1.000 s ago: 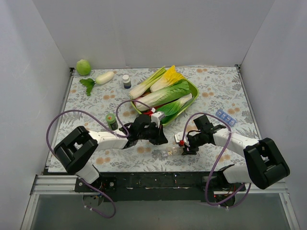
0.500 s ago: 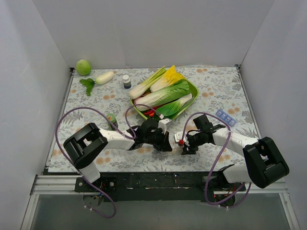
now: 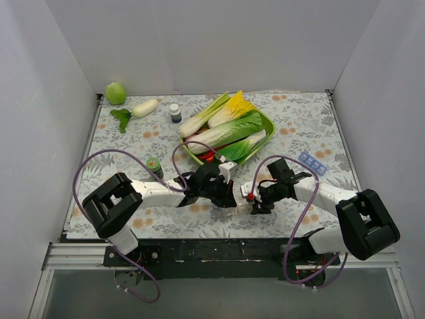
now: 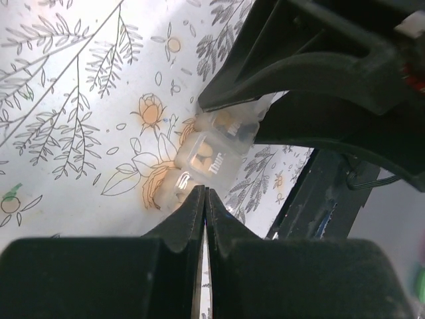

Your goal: Sort the pills into containers

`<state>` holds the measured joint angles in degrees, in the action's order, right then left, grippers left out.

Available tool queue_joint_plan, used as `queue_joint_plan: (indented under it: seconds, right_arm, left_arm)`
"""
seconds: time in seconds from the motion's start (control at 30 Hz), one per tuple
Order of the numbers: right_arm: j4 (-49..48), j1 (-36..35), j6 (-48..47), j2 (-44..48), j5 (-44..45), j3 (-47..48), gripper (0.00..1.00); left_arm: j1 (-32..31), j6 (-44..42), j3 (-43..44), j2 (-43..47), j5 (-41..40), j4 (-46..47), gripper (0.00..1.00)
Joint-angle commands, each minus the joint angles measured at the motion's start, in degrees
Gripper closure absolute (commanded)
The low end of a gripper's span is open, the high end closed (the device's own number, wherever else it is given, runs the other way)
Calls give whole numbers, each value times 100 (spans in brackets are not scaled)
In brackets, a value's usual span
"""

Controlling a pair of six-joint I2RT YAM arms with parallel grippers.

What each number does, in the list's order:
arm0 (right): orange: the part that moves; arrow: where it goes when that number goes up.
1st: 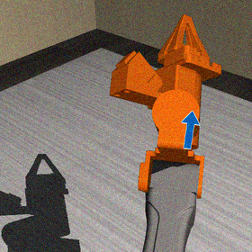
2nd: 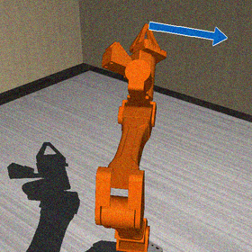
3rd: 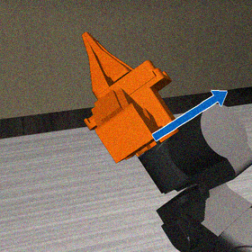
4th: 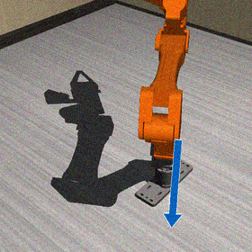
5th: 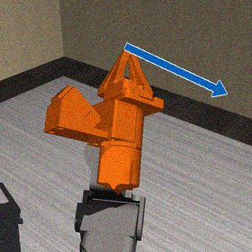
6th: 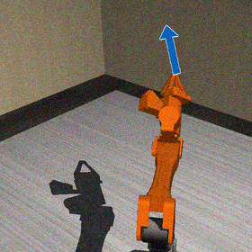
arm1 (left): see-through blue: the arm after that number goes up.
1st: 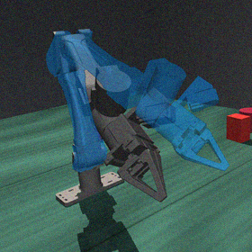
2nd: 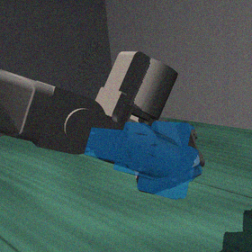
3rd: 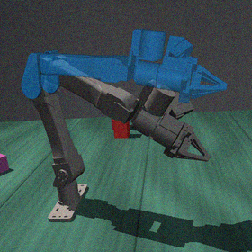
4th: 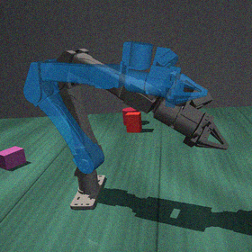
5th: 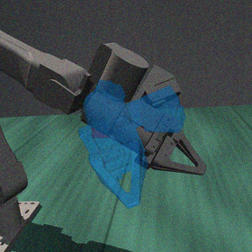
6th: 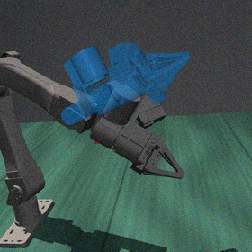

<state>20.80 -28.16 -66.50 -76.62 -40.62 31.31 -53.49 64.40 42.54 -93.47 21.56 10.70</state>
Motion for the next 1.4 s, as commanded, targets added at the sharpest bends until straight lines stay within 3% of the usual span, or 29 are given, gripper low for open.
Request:
queue_joint_plan:
  seconds: [0.0, 0.4, 0.5, 0.7, 0.9, 1.13, 1.37]
  right_arm:
    - [241, -23, 76, -222, 634, -90, 85]
    - [241, -14, 85, -231, 643, -90, 85]
    - [241, -23, 93, -257, 634, -73, 85]
    - [249, -23, 120, -231, 661, -81, 85]
    - [249, -23, 120, -239, 670, -81, 85]
    - [232, -23, 128, -257, 678, -72, 86]
    - [223, -23, 120, -257, 670, -72, 86]
  left_arm:
    - [-21, -7, 298, 514, -152, -340, 100]
    - [-21, 11, 96, 462, 164, -472, 100]
    - [-29, -15, 149, 6, 322, -797, 100]
    - [-56, 63, 52, -698, -213, -1035, 100]
    - [-21, 116, 157, -225, -214, -1035, 100]
    - [67, 345, 447, 952, -82, -1035, 100]
    - [94, 442, 527, 875, 217, -1035, 100]
